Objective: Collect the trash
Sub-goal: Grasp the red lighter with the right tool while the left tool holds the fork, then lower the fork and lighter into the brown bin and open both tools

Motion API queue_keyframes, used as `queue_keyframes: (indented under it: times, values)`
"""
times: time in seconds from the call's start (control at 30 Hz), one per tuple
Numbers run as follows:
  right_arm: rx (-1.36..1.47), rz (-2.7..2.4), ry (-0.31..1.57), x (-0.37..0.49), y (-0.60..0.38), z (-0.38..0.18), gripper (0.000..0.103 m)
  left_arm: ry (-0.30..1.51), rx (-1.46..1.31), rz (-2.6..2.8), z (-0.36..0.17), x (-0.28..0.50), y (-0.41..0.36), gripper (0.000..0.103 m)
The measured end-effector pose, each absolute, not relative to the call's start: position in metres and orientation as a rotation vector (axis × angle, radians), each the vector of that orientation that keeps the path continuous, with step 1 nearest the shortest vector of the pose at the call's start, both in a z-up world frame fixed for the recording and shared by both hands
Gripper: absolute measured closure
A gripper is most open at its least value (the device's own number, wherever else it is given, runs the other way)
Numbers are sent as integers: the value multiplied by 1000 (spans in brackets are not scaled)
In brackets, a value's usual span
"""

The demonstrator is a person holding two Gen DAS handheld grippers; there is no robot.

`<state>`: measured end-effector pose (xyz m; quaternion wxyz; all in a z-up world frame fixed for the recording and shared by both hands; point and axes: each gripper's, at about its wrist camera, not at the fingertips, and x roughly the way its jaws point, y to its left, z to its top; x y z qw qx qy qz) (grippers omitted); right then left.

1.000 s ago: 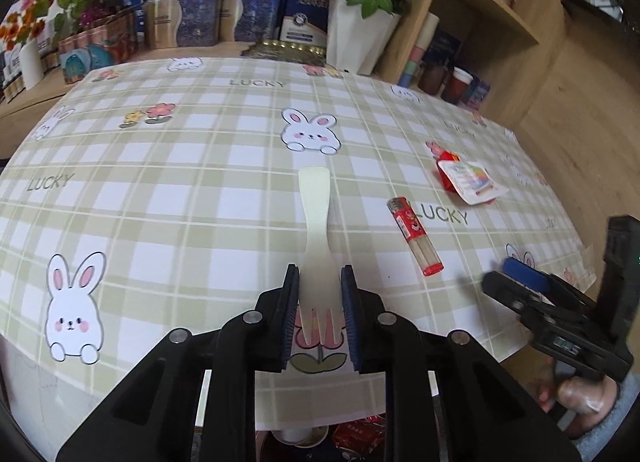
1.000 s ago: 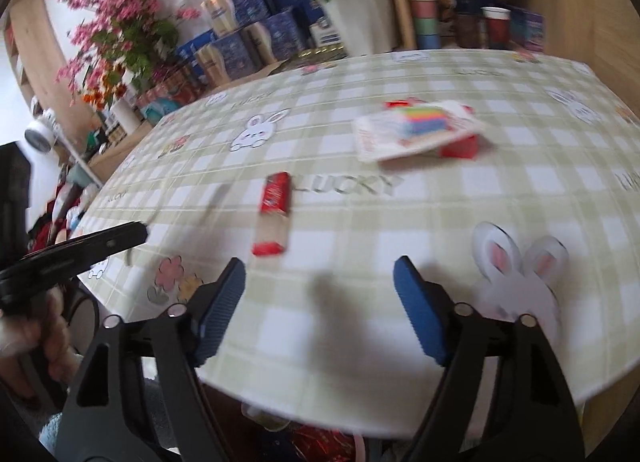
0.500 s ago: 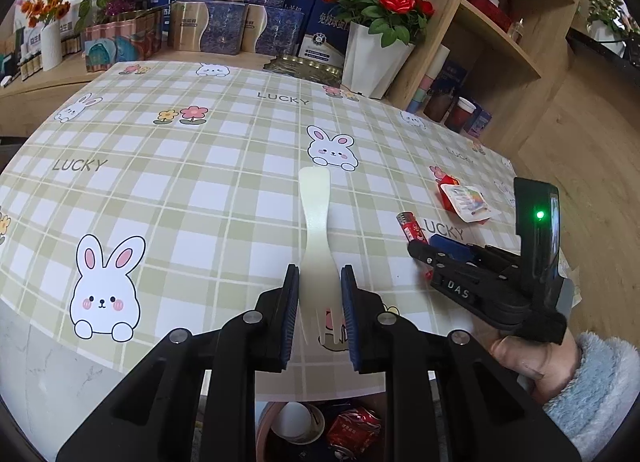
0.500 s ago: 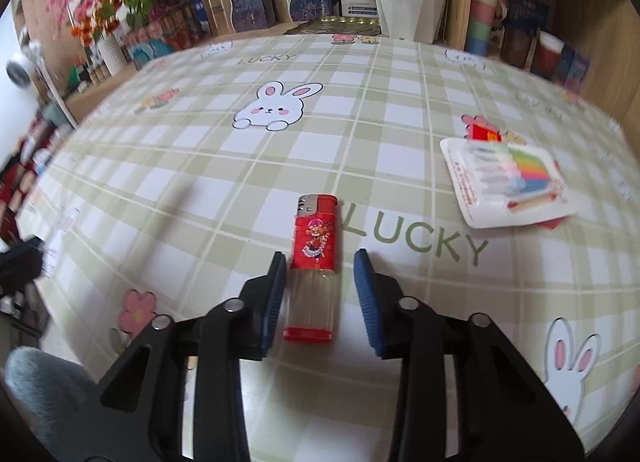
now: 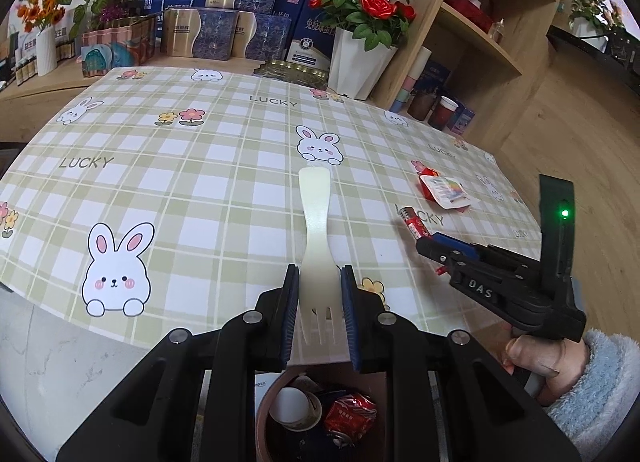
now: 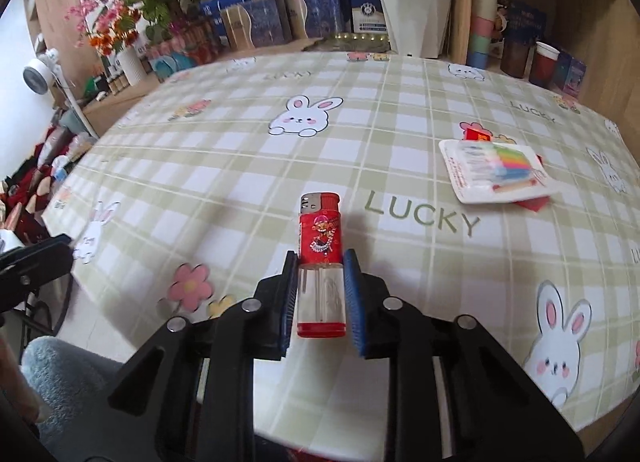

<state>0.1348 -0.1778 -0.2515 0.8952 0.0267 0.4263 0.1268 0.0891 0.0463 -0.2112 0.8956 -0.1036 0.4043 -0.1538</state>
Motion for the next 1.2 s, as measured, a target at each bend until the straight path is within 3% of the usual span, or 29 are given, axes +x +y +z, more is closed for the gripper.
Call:
queue_keyframes:
  times: [0.7,1.2]
  values:
    - [222,260,854,-13,-202,-243,77,956,-64,-515,-247,-7,17,82]
    - [310,216,843,-32,-231,-250,77,1323,-36,-582,-350,-14,-23,82]
